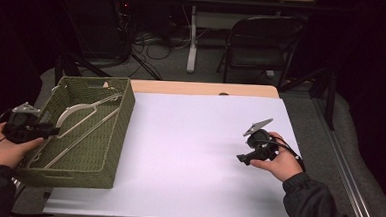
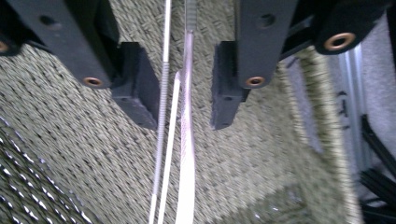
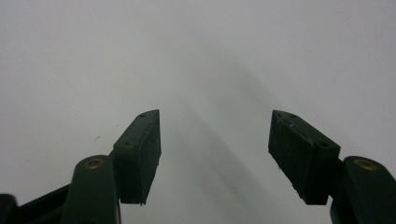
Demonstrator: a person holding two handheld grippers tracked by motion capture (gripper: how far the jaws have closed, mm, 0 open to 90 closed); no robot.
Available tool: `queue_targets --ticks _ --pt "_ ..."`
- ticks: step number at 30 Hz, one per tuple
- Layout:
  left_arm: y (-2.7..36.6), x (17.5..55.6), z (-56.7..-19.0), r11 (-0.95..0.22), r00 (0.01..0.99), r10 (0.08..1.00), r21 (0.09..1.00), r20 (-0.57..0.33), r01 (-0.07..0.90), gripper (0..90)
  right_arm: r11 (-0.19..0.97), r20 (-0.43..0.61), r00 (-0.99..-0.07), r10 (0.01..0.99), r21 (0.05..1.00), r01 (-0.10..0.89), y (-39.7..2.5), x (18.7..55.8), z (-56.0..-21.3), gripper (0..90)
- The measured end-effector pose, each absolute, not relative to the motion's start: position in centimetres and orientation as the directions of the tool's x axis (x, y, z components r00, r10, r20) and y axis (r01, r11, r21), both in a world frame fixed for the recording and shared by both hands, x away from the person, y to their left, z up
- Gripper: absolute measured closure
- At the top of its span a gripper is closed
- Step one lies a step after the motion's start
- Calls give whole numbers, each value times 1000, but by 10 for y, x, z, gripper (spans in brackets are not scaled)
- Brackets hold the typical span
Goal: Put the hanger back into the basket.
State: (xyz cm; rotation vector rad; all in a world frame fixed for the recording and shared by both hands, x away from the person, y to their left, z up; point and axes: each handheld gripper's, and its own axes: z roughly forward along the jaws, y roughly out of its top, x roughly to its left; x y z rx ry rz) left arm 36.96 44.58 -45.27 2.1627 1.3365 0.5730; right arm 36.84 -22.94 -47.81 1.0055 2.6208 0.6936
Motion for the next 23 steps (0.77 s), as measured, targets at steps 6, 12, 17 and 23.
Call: queue_targets --ticks 6,12,17,23 --pt "453 358 -435 -312 356 931 679 80 664 370 640 -55 -726 686 521 565 -231 368 -479 342" --pt "435 337 -416 -274 359 932 745 50 608 293 622 -58 -721 691 555 552 -231 362 -477 342" --pt "393 310 -409 -263 413 910 798 19 542 290 604 -54 -717 695 583 542 -232 351 -471 339" --pt "334 268 -418 -321 520 854 812 26 486 289 510 -35 -689 724 700 500 -240 316 -462 303"
